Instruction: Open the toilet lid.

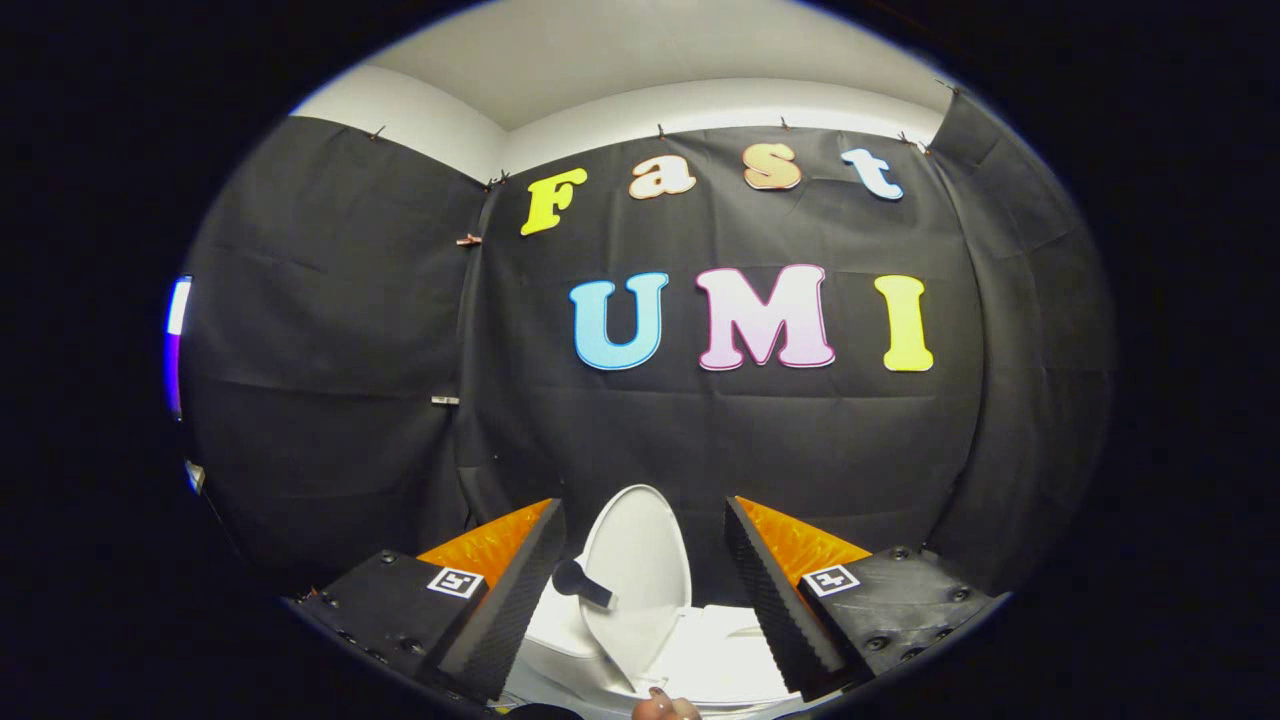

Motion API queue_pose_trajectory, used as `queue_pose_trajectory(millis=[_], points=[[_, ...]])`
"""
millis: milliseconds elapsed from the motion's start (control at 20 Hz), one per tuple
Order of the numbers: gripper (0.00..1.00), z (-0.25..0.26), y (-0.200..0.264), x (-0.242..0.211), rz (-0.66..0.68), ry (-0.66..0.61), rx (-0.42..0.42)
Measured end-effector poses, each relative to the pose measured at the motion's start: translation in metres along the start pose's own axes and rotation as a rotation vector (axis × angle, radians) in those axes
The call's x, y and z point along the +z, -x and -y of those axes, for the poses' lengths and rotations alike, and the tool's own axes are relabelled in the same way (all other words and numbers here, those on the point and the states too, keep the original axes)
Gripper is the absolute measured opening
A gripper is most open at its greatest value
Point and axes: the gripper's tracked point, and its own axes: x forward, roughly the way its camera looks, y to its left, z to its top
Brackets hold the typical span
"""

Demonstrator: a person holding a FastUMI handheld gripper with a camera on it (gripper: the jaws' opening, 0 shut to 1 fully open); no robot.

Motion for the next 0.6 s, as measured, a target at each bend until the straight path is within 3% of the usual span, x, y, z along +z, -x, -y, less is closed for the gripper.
queue_pose_trajectory(millis=[600], points=[[1.0, 0.071, 0.07, 0.043, 0.059, 0.027, -0.144]])
